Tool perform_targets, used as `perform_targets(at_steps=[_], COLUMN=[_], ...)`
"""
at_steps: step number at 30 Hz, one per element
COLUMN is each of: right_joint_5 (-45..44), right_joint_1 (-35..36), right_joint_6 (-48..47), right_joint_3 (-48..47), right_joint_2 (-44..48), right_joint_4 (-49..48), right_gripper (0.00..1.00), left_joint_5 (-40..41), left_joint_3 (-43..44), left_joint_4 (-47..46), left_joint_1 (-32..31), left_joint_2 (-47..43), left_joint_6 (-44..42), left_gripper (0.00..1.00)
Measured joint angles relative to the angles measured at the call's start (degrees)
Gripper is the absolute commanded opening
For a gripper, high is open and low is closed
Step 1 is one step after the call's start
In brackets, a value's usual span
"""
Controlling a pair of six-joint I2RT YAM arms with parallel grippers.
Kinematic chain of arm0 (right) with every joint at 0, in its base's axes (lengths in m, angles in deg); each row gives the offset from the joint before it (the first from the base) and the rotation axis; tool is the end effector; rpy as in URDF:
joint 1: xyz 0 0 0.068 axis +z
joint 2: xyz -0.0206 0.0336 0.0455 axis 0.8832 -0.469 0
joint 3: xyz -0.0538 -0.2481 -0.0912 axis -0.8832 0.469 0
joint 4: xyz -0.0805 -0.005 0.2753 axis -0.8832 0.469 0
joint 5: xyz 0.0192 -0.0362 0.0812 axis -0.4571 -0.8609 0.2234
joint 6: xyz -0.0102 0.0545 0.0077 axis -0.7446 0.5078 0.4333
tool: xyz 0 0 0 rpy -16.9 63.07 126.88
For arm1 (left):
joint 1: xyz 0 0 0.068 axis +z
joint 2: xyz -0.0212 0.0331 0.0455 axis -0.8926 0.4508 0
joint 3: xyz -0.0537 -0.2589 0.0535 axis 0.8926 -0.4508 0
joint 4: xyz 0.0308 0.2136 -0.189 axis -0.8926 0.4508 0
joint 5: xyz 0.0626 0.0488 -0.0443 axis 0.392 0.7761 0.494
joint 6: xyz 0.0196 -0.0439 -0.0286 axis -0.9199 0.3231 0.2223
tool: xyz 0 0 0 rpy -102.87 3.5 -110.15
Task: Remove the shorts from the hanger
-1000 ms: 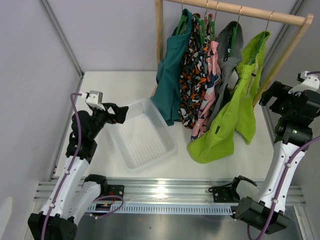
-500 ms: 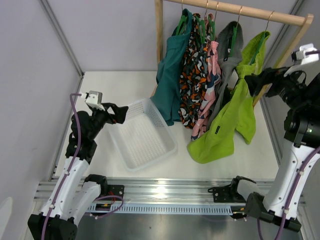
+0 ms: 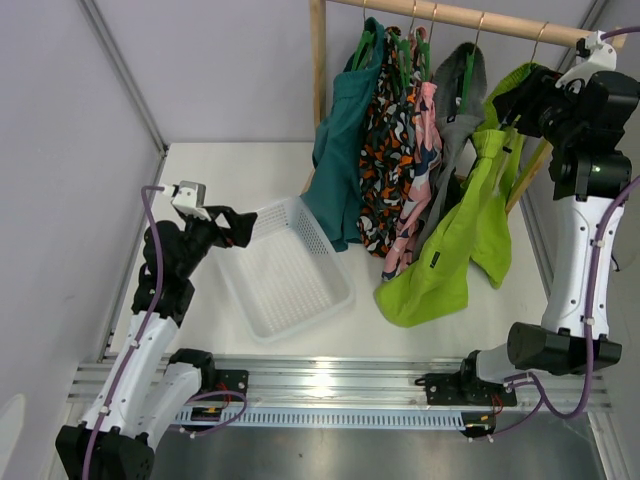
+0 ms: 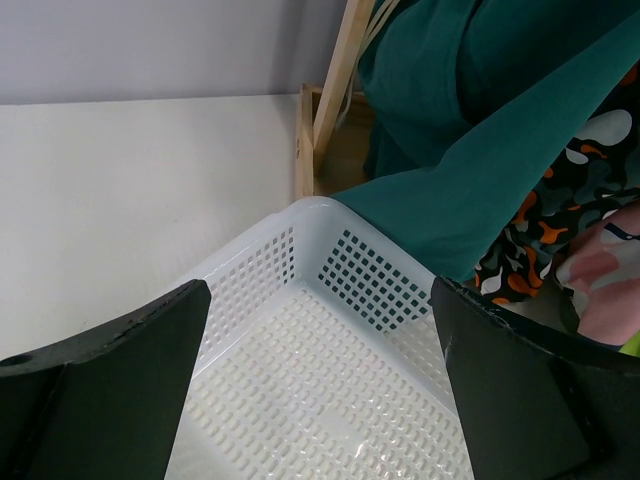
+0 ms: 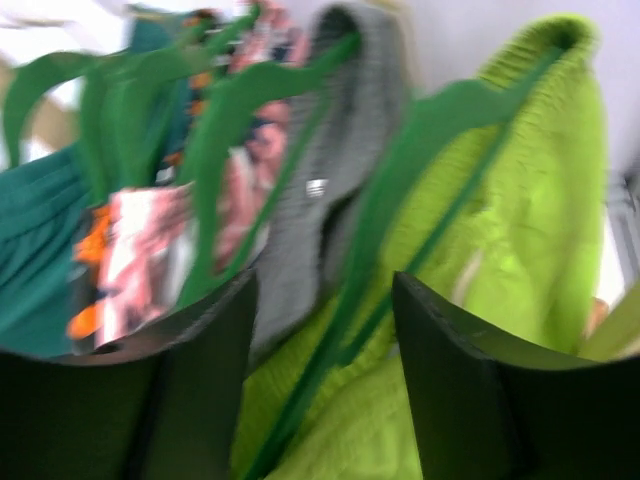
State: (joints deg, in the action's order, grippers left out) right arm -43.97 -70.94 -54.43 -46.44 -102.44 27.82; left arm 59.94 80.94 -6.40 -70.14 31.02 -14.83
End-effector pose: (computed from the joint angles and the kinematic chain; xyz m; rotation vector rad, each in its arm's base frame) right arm 0.2963 -0.0334 0.5477 0.0626 1.6916 0.3400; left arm 0.2132 -0.0362 0.3178 0.1320 1.6551 -0.4702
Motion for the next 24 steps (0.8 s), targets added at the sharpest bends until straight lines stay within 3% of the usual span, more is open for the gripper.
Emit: perform_targets(at_steps=[5, 15, 18, 24], right_joint_5=[-6.36, -9.62, -9.90, -8.72], right_joint_1=[0.20, 0.46, 0.44, -0.46], right_joint_6=[-0.22, -3.43, -4.96, -6.93], right_joint_3=[-0.81, -1.97, -3.04, -5.38], right_joint_2=[-1.81, -2.01, -2.23, -3.02], right_joint_4=[0.02, 0.52, 1.05, 2.99], right_gripper=[0.44, 0.07, 0.00, 0.00], left_joint_5=[-0.02, -0.02, -0.02, -0.07], left_joint_3=[0.00, 0.04, 0.04, 0.04], left_joint_4=[0.00, -0.02, 0.00, -0.02], left_joint_1=[0.00, 0.00, 0.00, 0.00], left_joint_2=[0.37, 0.37, 0.35, 0.11], left_joint_6=[0.02, 0.02, 0.00, 0.00], left_gripper=[0.99, 0.99, 0.99, 0.99])
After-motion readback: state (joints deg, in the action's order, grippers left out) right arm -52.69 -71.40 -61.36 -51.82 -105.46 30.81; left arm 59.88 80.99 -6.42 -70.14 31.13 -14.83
